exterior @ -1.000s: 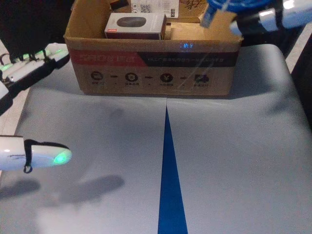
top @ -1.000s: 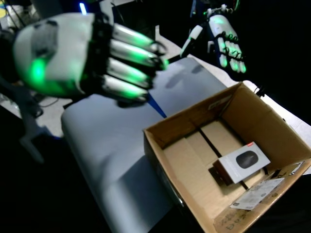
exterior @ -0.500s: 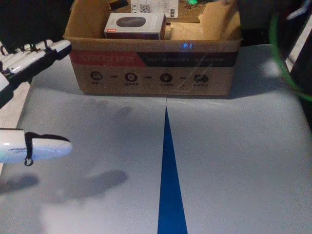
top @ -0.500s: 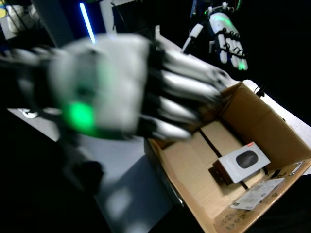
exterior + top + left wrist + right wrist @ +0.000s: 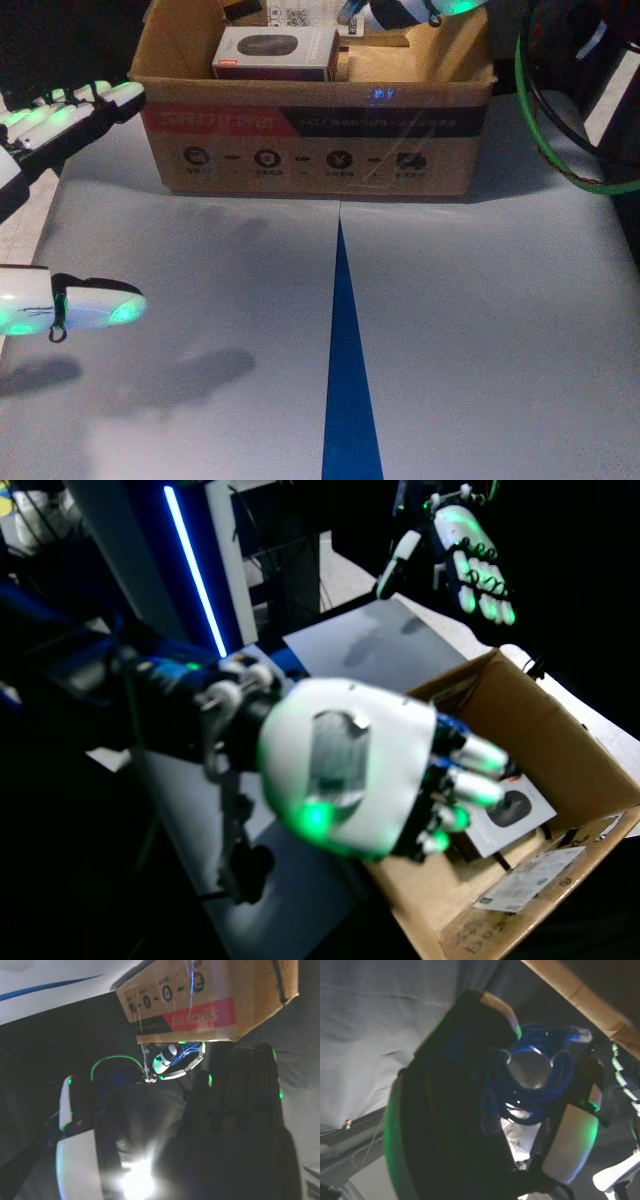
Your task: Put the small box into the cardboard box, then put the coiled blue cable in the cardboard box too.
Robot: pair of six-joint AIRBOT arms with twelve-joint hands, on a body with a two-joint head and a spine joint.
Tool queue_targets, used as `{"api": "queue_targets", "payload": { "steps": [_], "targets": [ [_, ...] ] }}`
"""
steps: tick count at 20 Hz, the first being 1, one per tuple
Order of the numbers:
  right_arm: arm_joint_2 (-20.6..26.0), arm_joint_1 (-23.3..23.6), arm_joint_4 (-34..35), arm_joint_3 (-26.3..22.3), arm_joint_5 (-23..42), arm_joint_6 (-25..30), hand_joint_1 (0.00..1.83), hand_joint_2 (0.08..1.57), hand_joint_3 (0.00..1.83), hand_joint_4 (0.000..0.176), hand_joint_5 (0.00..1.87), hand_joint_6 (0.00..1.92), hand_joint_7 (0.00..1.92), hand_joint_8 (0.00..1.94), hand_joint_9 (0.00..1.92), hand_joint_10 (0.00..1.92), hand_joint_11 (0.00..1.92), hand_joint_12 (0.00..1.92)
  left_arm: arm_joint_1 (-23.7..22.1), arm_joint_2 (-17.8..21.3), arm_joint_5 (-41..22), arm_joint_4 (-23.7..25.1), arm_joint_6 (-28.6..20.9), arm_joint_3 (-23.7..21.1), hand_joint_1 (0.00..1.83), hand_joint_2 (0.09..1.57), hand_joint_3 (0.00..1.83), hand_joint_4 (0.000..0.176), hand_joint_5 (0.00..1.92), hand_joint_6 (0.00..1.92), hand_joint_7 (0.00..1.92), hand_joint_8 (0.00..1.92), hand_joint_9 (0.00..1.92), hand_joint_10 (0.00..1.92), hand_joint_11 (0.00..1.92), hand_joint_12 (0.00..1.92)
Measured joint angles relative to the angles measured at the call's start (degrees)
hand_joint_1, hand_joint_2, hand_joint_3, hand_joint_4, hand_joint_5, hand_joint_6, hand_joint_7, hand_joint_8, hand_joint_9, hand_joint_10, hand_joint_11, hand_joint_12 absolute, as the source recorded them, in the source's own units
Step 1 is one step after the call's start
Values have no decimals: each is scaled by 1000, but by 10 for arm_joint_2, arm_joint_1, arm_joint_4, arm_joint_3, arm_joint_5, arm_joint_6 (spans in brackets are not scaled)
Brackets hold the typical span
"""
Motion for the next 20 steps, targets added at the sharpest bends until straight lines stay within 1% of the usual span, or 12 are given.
{"api": "queue_targets", "payload": {
  "steps": [1, 2, 3, 4, 5, 6, 8, 9, 12, 13, 16, 20],
  "targets": [
    [0, 0, 0, 0, 0, 0, 910, 1035, 0, 0, 646, 0, 601, 1284, 753, 1724, 794, 1911, 0, 0, 0, 0, 0, 0, 688, 830, 0, 141, 0, 0, 0, 0, 0, 0, 0, 0],
    [0, 0, -1, 0, 0, 0, 838, 984, 0, 47, 436, 0, 388, 986, 556, 1534, 625, 1804, 0, 0, 1, -2, 0, 0, 681, 834, 0, 139, 0, 0, 0, 0, 0, 0, 0, 0],
    [0, 0, 0, 0, 0, 0, 772, 922, 0, 119, 243, 0, 265, 327, 328, 861, 320, 1446, 0, 0, 1, -2, 0, 0, 679, 835, 0, 141, 0, 0, 0, 0, 0, 0, 0, 0],
    [0, 0, 0, 0, 0, 0, 720, 885, 0, 145, 151, 0, 223, 19, 272, 234, 147, 1106, 0, 0, 1, -2, 0, 0, 673, 832, 0, 137, 0, 0, 0, 0, 0, 0, 0, 0],
    [0, 0, -1, 0, 0, 0, 689, 855, 0, 170, 82, 0, 119, 3, 181, 67, 65, 901, 0, 0, 1, -2, 0, 0, 667, 839, 2, 130, 0, 0, 0, 0, 0, 0, 0, 0],
    [0, 0, 0, 0, 0, 0, 610, 830, 0, 176, 0, 0, 10, 1, 124, 0, 80, 647, 0, 0, 1, -2, 0, 0, 665, 843, 4, 145, 0, 0, 0, 0, 0, 0, 0, 0],
    [3, 0, 0, -3, 0, 0, 584, 825, 0, 176, 0, 0, 0, 0, 91, 0, 48, 681, 0, 0, 2, -1, 0, 0, 674, 849, 5, 150, 0, 0, 0, 0, 0, 0, 0, 0],
    [7, 0, 2, -7, 1, 0, 573, 833, 1, 176, 0, 0, 0, 0, 71, 0, 0, 801, 0, 0, 2, -2, 0, 0, 686, 843, 2, 159, 0, 0, 0, 0, 0, 0, 0, 0],
    [16, 0, 1, -15, 2, 0, 571, 837, 1, 176, 0, 0, 0, 0, 0, 0, 0, 622, 0, -1, 4, -1, 0, 0, 693, 849, 3, 162, 0, 0, 0, 0, 0, 0, 0, 0],
    [20, 0, 1, -21, 2, 0, 592, 866, 7, 176, 0, 0, 0, 0, 0, 0, 0, 10, 0, -1, 4, -1, 0, 0, 702, 846, 1, 170, 0, 0, 0, 0, 0, 0, 0, 0],
    [54, 0, -1, -56, 19, 0, 580, 865, 3, 176, 0, 0, 0, 0, 0, 0, 0, 0, 0, -1, 4, -2, 0, 0, 685, 850, 2, 176, 0, 0, 0, 0, 0, 0, 0, 0],
    [154, -14, 2, -154, 106, 0, 571, 865, 0, 176, 0, 0, 0, 0, 0, 0, 0, 0, 0, 2, -1, -8, 0, 0, 642, 832, 0, 171, 0, 0, 0, 0, 0, 0, 0, 0]
  ]
}}
